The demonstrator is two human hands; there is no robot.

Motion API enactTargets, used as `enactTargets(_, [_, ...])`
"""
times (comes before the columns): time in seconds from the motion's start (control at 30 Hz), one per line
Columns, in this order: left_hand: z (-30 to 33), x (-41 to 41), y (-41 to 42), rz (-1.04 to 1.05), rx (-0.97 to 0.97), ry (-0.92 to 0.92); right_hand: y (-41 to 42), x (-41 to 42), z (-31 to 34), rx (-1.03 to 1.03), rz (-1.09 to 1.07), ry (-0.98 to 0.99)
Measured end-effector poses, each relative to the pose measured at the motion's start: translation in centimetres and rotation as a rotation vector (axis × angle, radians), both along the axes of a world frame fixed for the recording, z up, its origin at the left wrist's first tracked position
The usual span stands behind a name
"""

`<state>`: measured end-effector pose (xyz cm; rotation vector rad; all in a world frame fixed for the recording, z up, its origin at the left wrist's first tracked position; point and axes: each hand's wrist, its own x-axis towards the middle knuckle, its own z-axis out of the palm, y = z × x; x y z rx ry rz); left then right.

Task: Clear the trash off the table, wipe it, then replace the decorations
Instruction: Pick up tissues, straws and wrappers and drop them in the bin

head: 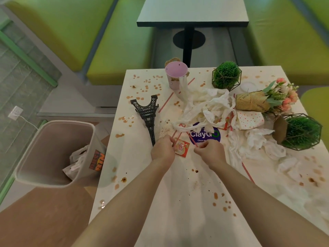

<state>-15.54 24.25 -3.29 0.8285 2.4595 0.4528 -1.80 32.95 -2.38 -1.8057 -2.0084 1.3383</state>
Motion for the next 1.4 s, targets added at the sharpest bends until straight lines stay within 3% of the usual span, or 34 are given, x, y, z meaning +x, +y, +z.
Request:
enactTargets(0.13, [0.6,0.2,-1.6,-0.050,-0.004,-0.061,-1.3,1.0,0.7,-0.094,-0.015,0.092])
enactTargets(0.37, [2.4,-0.3,-5.8,-0.088,0.095,-0.224,-5.3,1.0,2.2,-0.453,-0.205,0.216])
enactTargets(0.77, [8.9,-7.1,-15.3,0.094,0.411,-0.165,-14.4,-9.5,8.1,-0.160,0.134,0.335])
enactTargets(1.0, [11.6,-13.9,-23.2,0.322,0.548,-0.065,-20.4,-17.7,10.2,-0.037,0.360,0.383])
enactTargets(1.2, [10.5,-18.0,-27.1,0.428,0.445,-0.030,-23.7,-22.6,10.1,-0.001,0.438,0.325])
enactTargets(1.4, [10.1,-18.6,-27.2,0.341,0.134,0.011,-24.0,-22.8,9.4,-0.020,0.442,0.275])
